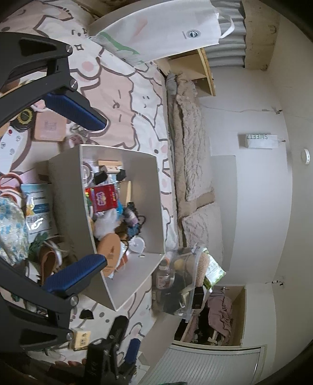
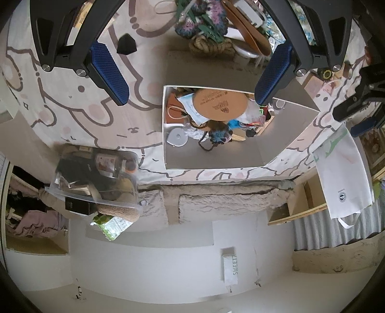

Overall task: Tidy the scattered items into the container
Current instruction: 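Withdraw both open grippers back from the box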

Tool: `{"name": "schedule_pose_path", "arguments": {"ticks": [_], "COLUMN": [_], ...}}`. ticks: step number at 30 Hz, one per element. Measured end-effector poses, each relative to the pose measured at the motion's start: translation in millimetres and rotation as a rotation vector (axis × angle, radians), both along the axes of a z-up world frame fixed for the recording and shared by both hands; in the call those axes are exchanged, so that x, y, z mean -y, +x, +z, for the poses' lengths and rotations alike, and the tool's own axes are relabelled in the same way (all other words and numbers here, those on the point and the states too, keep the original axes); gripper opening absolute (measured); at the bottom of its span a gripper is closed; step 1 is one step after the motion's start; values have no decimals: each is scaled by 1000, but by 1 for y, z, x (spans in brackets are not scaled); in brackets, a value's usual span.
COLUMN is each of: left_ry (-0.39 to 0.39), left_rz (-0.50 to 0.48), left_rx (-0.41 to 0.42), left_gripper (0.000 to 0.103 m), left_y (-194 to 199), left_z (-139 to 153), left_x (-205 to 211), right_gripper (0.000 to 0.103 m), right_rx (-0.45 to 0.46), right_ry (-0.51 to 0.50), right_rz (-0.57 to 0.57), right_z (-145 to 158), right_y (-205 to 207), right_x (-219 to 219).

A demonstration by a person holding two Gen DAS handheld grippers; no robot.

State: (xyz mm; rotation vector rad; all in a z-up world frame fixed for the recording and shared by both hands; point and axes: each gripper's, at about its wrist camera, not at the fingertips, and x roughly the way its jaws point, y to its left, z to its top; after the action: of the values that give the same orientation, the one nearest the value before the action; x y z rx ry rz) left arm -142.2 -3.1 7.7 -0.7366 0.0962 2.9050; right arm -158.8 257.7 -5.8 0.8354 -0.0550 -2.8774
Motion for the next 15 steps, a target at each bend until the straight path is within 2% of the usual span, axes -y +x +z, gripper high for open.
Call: {"name": "schedule_pose_path", "arguments": {"ticks": [7,15], "left_ry": [5,6], "left_rz": [13,9], "left_rx": [32,7], "left_gripper": [103,103], "left_y": [9,22], "left_z": [-16,-12], "left_x": [5,6], "right_gripper": [103,103], "right_rx": [-12,-21], "right_ry": [-11,32], "right_rz": [14,-1], "right_z": [0,-5], "right_y": [13,25], "right_x": [2,7]}}
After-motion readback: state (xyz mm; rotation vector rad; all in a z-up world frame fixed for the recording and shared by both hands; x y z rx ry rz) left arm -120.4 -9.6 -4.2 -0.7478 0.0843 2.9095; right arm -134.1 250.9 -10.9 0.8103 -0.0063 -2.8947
